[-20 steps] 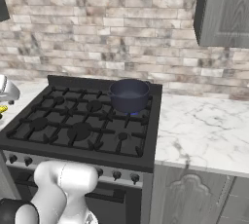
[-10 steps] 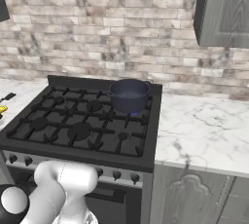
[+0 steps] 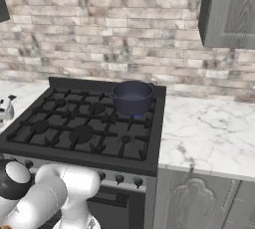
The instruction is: Put the potato and corn in the pot. Retrieve the spatula and lightly stir the vegetables in the pot.
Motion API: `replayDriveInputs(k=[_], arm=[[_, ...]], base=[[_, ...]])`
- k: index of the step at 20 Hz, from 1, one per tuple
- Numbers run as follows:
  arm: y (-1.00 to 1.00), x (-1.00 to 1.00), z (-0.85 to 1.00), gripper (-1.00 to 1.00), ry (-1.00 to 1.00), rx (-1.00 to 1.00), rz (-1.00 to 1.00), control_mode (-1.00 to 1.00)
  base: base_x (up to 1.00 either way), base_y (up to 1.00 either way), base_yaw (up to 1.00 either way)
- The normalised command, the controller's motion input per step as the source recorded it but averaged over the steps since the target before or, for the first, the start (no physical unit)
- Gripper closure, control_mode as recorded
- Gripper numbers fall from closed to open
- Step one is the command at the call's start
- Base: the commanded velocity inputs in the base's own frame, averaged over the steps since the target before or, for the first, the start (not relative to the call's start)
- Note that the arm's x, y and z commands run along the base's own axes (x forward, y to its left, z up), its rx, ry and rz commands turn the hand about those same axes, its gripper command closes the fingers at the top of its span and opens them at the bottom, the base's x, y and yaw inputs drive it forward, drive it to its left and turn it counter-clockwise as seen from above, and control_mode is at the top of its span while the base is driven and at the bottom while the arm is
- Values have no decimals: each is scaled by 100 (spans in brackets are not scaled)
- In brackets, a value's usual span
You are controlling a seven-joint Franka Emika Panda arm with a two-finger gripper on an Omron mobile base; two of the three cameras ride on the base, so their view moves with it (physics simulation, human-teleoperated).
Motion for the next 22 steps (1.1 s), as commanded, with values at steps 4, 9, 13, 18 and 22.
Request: replayDriveInputs(k=[4,9,13,18,22], arm=[[59,43,-4,-100,15,-5,3,-100],[63,35,0,-100,5,-22,0,-100],[77,31,-8,-100,0,-18,-2,-100],[21,29,-16,-100,-1,0,0,-100],[24,27,-3,-100,0,0,0,-100]], base=[[0,0,0],[0,0,0],[0,0,0],[0,0,0],[0,0,0]])
